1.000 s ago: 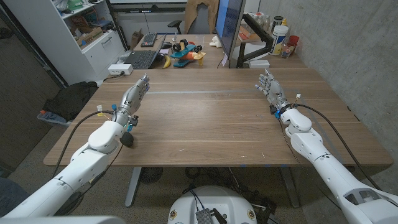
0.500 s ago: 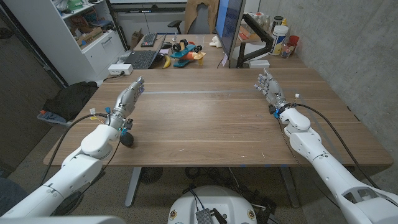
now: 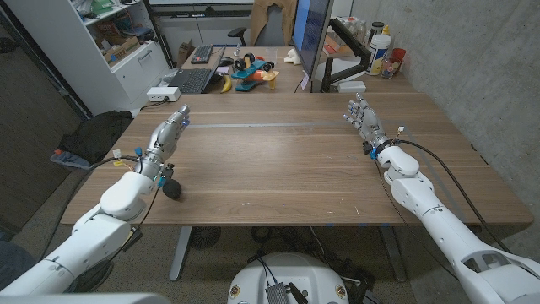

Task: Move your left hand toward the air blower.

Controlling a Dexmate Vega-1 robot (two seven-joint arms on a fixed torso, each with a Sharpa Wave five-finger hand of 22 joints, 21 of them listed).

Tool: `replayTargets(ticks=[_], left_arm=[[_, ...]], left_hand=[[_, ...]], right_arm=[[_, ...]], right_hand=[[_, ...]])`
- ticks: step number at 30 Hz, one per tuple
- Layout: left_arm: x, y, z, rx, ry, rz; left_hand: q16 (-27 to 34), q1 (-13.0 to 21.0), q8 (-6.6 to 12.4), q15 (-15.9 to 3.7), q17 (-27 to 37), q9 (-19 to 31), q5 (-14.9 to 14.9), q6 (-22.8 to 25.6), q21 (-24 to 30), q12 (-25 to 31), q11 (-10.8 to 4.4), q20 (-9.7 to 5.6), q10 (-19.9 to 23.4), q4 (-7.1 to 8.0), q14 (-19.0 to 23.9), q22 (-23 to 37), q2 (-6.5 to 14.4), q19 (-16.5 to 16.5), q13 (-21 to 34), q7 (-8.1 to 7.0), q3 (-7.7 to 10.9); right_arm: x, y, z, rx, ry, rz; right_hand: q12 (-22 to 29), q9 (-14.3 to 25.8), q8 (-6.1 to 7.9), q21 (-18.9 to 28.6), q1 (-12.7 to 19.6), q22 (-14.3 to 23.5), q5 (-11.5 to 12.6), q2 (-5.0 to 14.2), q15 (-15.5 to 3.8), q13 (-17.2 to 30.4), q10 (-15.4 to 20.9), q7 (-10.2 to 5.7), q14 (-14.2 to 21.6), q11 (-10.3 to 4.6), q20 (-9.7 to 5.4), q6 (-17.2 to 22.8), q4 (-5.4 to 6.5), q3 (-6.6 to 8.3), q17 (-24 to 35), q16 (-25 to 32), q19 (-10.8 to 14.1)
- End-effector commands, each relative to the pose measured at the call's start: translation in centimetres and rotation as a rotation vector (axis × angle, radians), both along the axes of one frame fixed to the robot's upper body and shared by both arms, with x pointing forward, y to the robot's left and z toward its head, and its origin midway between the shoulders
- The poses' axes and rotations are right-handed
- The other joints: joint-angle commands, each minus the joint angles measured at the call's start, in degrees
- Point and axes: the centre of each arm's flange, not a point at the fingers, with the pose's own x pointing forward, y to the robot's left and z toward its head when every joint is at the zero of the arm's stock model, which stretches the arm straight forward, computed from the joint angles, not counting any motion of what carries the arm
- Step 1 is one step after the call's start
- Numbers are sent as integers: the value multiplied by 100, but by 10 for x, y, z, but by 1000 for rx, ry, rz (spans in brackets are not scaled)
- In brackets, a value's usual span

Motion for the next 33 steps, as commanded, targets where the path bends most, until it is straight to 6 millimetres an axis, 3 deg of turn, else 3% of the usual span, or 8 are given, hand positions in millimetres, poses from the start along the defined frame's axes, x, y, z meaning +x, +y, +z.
replayTargets(ticks=[1,33], left_arm=[[-7,5,-3,2,5,28],[-38,17,-19,29,20,129]], left_hand=[[36,78,31,7,18,28,-6,26,23,29,18,32,27,-42,50,17,-7,-25,13,-12,22],[31,170,30,13,18,27,-11,63,16,25,1,65,37,-119,67,18,3,-39,15,-8,45]], right_arm=[[4,-1,2,-4,5,3],[11,0,1,-5,8,16]], right_hand=[[59,-3,44,-4,9,10,23,78,34,9,19,10,0,35,3,35,10,-24,8,33,64],[63,-10,45,-27,-2,11,27,96,35,-68,15,10,1,18,4,35,4,-41,-47,36,76]])
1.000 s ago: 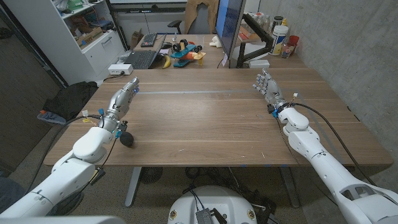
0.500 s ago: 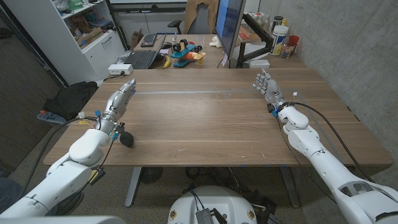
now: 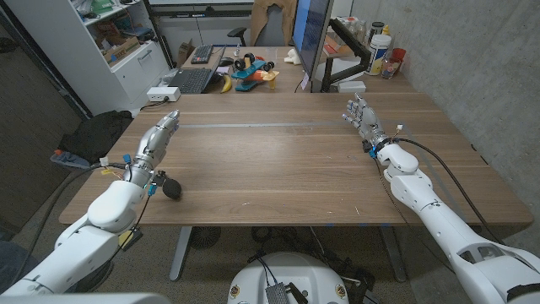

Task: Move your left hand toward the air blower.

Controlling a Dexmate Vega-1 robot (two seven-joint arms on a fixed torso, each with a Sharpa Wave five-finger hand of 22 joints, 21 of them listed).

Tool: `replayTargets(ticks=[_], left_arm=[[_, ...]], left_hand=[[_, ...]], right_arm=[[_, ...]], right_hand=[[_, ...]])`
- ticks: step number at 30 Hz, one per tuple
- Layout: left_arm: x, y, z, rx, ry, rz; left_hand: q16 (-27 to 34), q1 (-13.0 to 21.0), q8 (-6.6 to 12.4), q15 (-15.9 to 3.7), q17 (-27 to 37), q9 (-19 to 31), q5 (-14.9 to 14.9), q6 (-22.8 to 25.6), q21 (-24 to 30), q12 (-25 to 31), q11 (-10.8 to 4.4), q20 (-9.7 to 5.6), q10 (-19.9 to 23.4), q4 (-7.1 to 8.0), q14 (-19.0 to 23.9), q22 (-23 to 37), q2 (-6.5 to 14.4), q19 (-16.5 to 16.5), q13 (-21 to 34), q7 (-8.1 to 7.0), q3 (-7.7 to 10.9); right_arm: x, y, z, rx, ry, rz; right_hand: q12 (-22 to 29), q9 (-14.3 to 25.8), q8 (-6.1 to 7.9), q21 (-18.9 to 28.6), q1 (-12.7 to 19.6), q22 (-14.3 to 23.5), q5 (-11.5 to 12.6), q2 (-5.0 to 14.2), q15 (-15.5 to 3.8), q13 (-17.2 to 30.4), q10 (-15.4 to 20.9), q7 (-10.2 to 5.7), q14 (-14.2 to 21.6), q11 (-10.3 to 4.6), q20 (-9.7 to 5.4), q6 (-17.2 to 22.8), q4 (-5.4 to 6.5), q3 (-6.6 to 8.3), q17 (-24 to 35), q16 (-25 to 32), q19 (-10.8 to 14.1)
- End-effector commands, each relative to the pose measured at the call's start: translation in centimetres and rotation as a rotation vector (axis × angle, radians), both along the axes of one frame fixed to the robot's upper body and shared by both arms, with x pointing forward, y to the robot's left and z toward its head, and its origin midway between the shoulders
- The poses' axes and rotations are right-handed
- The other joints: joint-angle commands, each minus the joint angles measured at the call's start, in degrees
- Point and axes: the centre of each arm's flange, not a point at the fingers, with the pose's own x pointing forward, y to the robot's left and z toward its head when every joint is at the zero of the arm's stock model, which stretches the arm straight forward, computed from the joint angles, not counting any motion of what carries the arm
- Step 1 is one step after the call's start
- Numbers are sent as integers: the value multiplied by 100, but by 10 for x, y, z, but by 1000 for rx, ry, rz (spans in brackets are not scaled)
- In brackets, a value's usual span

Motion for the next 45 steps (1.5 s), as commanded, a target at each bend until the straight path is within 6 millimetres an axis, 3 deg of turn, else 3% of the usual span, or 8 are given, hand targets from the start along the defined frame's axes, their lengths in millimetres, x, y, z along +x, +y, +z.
replayTargets(ticks=[1,45], left_arm=[[-12,4,-6,35,13,55],[-47,28,-15,110,99,214]], left_hand=[[31,69,28,43,18,27,-11,30,16,26,21,35,19,-57,35,19,3,-7,15,20,15],[21,191,31,27,18,28,-17,77,12,13,2,75,4,-149,26,20,24,-29,17,-8,50]], right_arm=[[1,1,-2,4,1,6],[9,-1,-2,6,6,13]], right_hand=[[17,17,45,-7,14,11,27,34,36,10,15,6,1,18,-16,35,-20,-18,4,36,53],[25,12,44,-28,7,11,33,45,36,-71,19,1,4,19,-11,30,-35,-45,-66,42,65]])
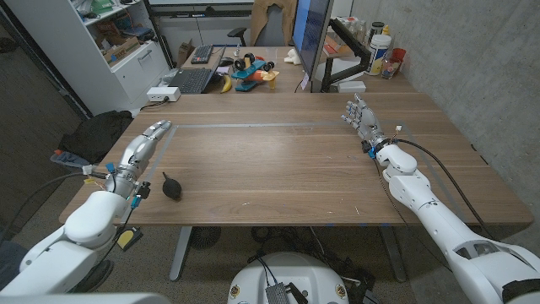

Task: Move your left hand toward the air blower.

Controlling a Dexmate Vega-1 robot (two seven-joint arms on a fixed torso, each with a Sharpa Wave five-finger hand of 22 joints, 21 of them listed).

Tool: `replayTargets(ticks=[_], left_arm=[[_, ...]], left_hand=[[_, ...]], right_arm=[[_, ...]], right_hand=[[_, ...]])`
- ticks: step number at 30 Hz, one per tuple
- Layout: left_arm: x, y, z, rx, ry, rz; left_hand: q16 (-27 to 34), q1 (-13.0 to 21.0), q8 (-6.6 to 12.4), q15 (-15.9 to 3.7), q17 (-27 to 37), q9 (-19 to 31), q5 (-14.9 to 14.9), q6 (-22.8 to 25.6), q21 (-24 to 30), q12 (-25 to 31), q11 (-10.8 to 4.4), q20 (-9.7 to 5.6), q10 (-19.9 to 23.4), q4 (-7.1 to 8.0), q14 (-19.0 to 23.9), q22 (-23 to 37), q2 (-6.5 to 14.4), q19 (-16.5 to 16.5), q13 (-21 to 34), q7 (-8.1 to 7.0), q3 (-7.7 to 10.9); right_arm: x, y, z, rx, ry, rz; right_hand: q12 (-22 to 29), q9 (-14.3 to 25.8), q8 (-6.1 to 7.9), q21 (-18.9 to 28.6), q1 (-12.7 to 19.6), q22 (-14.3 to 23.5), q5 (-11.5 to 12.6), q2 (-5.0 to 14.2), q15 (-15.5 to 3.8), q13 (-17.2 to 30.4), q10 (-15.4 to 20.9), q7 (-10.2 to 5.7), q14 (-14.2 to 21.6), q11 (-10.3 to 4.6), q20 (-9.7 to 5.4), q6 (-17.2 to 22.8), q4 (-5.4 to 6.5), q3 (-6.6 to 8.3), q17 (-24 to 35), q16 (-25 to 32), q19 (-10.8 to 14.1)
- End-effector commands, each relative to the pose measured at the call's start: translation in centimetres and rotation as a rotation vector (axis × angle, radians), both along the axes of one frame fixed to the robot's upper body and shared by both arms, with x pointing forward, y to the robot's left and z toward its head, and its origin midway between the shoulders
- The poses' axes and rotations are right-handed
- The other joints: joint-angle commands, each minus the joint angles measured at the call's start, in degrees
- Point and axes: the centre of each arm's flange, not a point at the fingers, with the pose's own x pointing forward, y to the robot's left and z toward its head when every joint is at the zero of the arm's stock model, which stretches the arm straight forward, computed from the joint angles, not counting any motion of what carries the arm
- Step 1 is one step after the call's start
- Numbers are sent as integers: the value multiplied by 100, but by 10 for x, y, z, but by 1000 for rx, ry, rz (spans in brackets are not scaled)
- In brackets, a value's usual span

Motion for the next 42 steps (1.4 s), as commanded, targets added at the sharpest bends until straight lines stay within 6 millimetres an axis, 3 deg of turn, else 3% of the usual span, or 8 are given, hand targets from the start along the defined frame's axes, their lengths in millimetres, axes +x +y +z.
replayTargets(ticks=[1,30,37,39,42], left_arm=[[-9,7,-1,24,22,49],[-13,21,3,151,120,161],[-17,21,4,211,136,206],[-18,21,4,224,140,215],[-20,20,5,254,149,232]], left_hand=[[20,64,31,28,18,28,-18,58,11,14,4,42,6,-50,24,20,2,1,18,11,25],[16,178,44,1,16,30,-23,131,10,13,-33,57,12,-119,23,20,45,-9,19,-1,72],[16,230,53,-38,15,32,-28,180,11,41,-78,75,89,-151,24,21,57,-14,21,-64,90],[15,238,53,-41,15,32,-28,186,9,43,-91,94,96,-156,23,21,59,-19,21,-79,92],[16,275,47,-51,15,34,-33,196,9,45,-130,297,107,-179,25,25,65,-32,24,-100,103]], right_arm=[[2,0,0,-3,2,5],[4,-1,0,6,5,-4],[5,-1,0,10,6,-2],[5,-1,0,9,5,-1],[5,-1,0,7,5,0]], right_hand=[[25,11,44,-29,6,12,33,45,37,7,18,-1,4,21,-11,31,-12,-22,12,20,64],[28,9,45,-37,-5,12,36,60,37,-30,18,3,12,12,-11,31,-15,-37,-24,27,71],[29,9,46,-39,-9,12,36,63,35,-37,17,3,15,11,-10,31,-16,-42,-33,29,71],[28,9,45,-40,-10,12,36,64,34,-39,16,2,14,9,-8,30,-16,-43,-35,29,71],[30,9,46,-41,-10,12,36,65,35,-42,20,3,16,19,-9,31,-17,-44,-39,30,71]])
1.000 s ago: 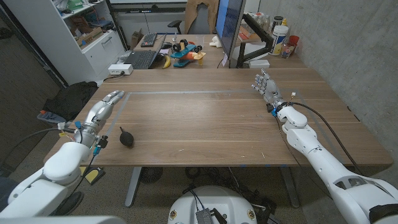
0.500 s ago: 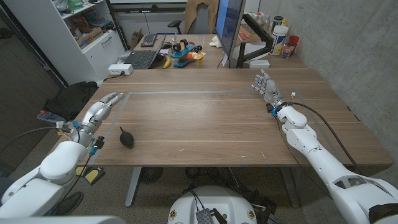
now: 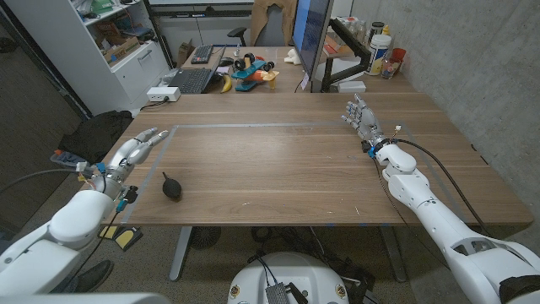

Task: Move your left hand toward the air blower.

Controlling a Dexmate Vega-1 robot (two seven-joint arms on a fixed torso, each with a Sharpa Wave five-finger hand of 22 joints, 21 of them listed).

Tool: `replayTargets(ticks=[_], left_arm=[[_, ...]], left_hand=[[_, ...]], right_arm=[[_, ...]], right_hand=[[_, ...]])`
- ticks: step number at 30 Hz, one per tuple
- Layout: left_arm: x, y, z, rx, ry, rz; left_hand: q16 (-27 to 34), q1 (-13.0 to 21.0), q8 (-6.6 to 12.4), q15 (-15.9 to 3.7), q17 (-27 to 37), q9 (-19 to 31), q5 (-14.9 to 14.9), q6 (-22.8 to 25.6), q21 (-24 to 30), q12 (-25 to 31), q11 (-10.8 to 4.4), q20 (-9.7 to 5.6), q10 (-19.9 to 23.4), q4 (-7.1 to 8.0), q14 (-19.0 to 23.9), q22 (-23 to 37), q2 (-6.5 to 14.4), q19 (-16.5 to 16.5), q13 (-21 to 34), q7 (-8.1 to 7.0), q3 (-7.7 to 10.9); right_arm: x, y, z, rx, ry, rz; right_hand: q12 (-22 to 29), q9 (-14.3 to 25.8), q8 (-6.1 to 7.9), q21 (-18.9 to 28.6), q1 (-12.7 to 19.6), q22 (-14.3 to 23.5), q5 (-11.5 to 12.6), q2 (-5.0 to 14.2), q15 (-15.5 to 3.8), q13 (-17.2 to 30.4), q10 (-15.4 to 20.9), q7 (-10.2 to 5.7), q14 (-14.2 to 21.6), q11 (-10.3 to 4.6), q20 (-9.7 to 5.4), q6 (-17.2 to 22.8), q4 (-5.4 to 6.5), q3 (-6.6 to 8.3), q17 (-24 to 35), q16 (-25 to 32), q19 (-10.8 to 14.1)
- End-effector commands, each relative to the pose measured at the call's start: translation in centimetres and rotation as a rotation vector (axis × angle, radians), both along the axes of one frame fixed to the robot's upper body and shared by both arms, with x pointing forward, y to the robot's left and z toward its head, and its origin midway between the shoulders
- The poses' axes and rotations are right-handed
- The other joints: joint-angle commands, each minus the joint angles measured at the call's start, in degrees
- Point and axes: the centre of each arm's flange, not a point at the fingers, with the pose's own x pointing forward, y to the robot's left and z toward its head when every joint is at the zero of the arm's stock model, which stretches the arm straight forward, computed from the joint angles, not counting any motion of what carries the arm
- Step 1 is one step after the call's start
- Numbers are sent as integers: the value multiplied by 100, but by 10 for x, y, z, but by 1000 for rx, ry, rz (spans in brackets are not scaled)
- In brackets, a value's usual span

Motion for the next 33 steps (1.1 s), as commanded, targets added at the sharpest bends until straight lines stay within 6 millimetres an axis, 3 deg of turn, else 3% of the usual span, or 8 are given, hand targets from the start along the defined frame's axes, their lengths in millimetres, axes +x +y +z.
replayTargets(ticks=[1,6,10,16,33], left_arm=[[-7,0,3,102,38,65],[-12,0,4,134,50,90],[-16,1,5,170,57,120],[-20,1,5,214,68,156],[-14,2,7,388,119,280]], left_hand=[[17,105,25,-23,15,35,-33,23,10,45,-26,209,16,-46,-3,26,-17,-3,25,-34,18],[10,123,21,2,15,36,-35,26,25,37,-1,215,-2,-56,-22,28,-14,30,27,-39,23],[10,143,20,15,16,37,-38,37,43,33,41,107,-12,-67,-23,29,-11,74,30,-45,29],[15,163,31,-5,16,39,-41,80,48,37,16,99,-1,-77,-14,30,-7,91,32,-142,34],[27,199,51,-48,16,42,-45,173,48,50,-33,103,35,-92,25,31,1,102,35,-168,43]], right_arm=[[1,0,1,2,-3,5],[1,0,2,1,-6,6],[1,0,2,0,-7,6],[1,0,2,-3,-4,6],[0,-1,1,-4,-1,0]], right_hand=[[29,8,46,-18,20,12,36,35,34,10,17,8,15,15,11,32,7,-21,12,30,52],[30,8,47,-15,19,12,37,37,30,5,18,16,20,12,9,34,5,-23,6,33,65],[31,8,47,-15,18,12,37,38,33,2,22,17,28,23,4,34,4,-26,1,36,68],[33,8,47,-17,16,11,38,41,30,-4,26,17,29,11,9,34,3,-30,-7,37,70],[35,8,48,-21,13,11,39,45,28,-14,28,10,27,15,7,35,-2,-38,-24,37,71]])
